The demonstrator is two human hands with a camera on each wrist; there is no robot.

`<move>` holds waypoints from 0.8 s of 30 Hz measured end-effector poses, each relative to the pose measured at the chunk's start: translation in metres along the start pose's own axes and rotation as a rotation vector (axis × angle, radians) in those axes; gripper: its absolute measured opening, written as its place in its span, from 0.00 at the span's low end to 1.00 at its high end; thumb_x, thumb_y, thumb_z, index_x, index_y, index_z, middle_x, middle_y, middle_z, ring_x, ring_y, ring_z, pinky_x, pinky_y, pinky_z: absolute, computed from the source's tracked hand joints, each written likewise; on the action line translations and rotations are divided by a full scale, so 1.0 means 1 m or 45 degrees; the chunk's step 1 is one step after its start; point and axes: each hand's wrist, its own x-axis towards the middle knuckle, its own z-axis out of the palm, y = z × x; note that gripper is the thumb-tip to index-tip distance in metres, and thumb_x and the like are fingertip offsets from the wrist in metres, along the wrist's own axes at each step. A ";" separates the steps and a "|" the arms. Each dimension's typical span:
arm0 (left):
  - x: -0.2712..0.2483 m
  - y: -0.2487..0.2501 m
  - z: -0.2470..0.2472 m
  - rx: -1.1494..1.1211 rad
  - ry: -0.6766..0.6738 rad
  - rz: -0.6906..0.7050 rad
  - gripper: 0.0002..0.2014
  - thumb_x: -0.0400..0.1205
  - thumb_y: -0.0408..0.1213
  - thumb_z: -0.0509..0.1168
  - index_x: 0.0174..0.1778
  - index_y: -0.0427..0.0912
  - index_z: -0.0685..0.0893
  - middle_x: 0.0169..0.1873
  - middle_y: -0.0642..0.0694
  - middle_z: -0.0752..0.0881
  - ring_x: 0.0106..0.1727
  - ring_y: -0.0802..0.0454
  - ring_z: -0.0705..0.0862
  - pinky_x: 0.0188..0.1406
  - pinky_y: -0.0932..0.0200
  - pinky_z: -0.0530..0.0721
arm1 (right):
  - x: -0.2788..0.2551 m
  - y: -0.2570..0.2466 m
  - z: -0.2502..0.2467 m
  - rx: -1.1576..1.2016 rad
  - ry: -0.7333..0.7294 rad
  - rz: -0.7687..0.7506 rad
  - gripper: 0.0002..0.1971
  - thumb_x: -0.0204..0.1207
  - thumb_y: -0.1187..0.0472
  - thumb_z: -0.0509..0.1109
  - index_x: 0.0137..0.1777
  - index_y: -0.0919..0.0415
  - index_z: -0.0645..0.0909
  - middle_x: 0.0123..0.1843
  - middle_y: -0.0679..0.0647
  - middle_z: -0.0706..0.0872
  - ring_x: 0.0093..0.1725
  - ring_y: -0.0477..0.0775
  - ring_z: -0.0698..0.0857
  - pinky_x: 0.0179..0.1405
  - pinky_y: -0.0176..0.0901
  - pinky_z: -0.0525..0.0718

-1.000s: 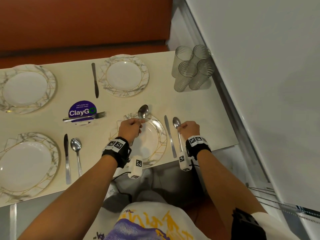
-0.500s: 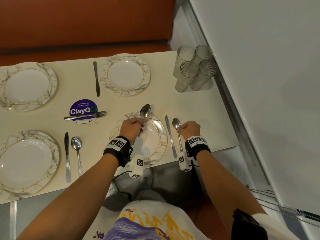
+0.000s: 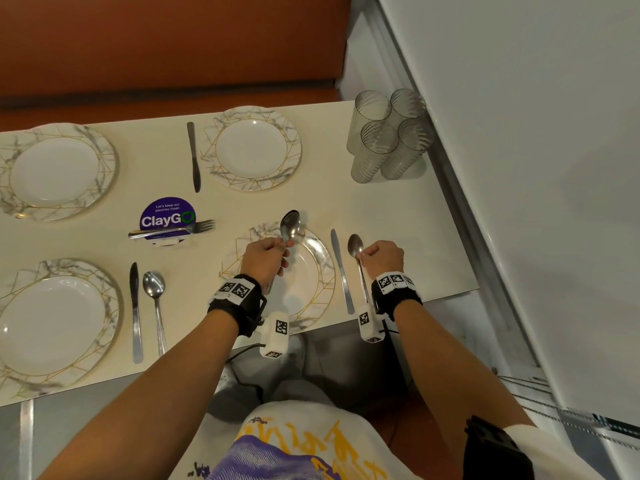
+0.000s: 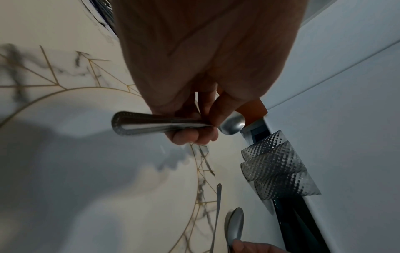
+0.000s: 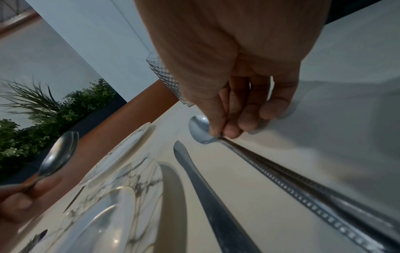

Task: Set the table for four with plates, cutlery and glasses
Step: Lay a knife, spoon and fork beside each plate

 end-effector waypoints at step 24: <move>-0.013 0.020 -0.152 0.228 -0.260 0.120 0.10 0.88 0.43 0.68 0.55 0.45 0.94 0.39 0.50 0.89 0.25 0.53 0.79 0.17 0.64 0.68 | -0.078 -0.216 0.073 0.430 -0.282 -0.525 0.07 0.79 0.55 0.74 0.49 0.56 0.91 0.46 0.49 0.93 0.46 0.51 0.90 0.51 0.44 0.88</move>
